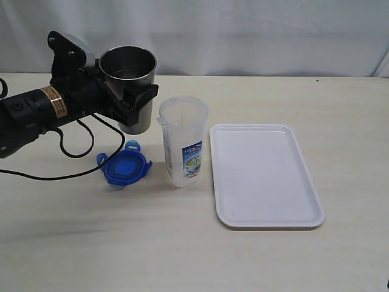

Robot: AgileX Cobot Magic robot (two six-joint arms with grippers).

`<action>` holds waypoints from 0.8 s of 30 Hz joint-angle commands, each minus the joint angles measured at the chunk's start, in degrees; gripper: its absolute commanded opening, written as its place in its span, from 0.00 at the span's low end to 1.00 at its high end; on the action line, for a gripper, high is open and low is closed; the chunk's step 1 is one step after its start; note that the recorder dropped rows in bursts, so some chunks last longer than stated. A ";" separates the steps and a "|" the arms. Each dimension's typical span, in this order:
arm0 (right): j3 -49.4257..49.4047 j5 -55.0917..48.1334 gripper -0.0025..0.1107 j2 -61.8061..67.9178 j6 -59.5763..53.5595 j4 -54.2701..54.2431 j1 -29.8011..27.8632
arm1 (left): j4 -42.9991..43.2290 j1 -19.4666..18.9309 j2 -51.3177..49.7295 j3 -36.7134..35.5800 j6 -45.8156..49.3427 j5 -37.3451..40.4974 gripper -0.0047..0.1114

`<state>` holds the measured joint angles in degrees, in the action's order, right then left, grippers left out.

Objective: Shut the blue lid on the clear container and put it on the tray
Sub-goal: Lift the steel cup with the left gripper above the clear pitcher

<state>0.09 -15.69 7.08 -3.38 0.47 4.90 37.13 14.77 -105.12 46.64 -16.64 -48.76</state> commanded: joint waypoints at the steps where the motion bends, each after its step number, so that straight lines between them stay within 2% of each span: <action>1: -0.09 0.65 0.06 0.11 0.23 -0.06 -0.22 | -1.81 0.77 1.12 2.76 -0.08 -0.66 0.04; 4: -0.09 0.65 0.06 0.11 0.23 -0.06 -0.22 | -1.16 0.77 1.12 4.06 -0.08 0.78 0.04; 13: -0.09 0.65 0.06 0.11 0.23 -0.06 -0.22 | -0.86 4.45 1.12 7.13 0.15 3.35 0.04; 24: -0.09 0.65 0.06 0.11 0.23 -0.06 -0.22 | 1.82 4.55 1.12 10.35 0.56 2.91 0.04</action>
<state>0.09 -15.69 7.08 -3.38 0.47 4.90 38.12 19.27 -105.12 55.81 -16.28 -41.24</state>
